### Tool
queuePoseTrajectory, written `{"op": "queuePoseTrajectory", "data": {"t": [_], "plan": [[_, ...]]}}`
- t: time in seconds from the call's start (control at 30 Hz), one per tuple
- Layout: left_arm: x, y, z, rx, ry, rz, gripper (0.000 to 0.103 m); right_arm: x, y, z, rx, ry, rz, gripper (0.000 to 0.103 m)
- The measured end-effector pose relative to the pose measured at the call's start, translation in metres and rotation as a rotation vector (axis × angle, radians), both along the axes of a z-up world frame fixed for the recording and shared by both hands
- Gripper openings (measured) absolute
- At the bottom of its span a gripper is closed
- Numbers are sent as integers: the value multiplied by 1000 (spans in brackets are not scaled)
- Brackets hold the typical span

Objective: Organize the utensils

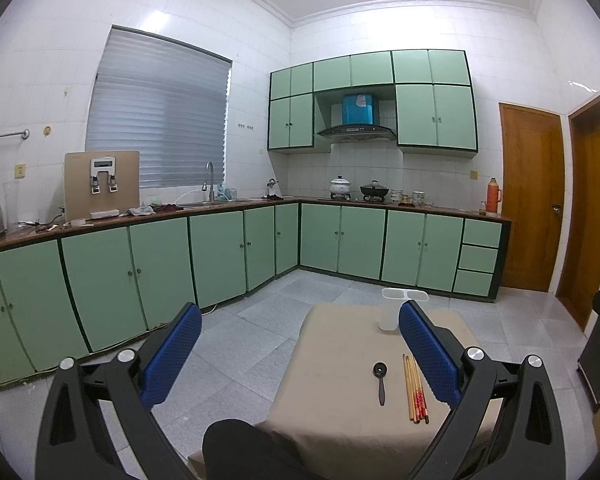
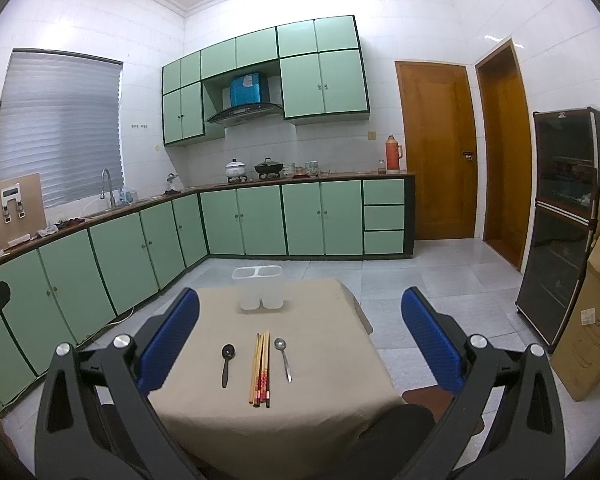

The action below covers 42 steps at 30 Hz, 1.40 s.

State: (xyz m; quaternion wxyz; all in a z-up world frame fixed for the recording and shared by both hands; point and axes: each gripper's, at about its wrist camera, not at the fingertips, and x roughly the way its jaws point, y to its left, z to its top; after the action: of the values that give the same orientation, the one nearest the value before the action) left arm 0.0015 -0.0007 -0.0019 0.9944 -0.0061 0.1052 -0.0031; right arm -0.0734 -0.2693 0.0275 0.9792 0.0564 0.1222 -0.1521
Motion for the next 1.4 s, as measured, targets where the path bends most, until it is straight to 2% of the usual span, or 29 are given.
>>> {"op": "queuePoseTrajectory", "data": {"t": [1.4], "plan": [[2,2,-4,4,4,-5,97,-1,-1,1,-2,7,3,98]]}}
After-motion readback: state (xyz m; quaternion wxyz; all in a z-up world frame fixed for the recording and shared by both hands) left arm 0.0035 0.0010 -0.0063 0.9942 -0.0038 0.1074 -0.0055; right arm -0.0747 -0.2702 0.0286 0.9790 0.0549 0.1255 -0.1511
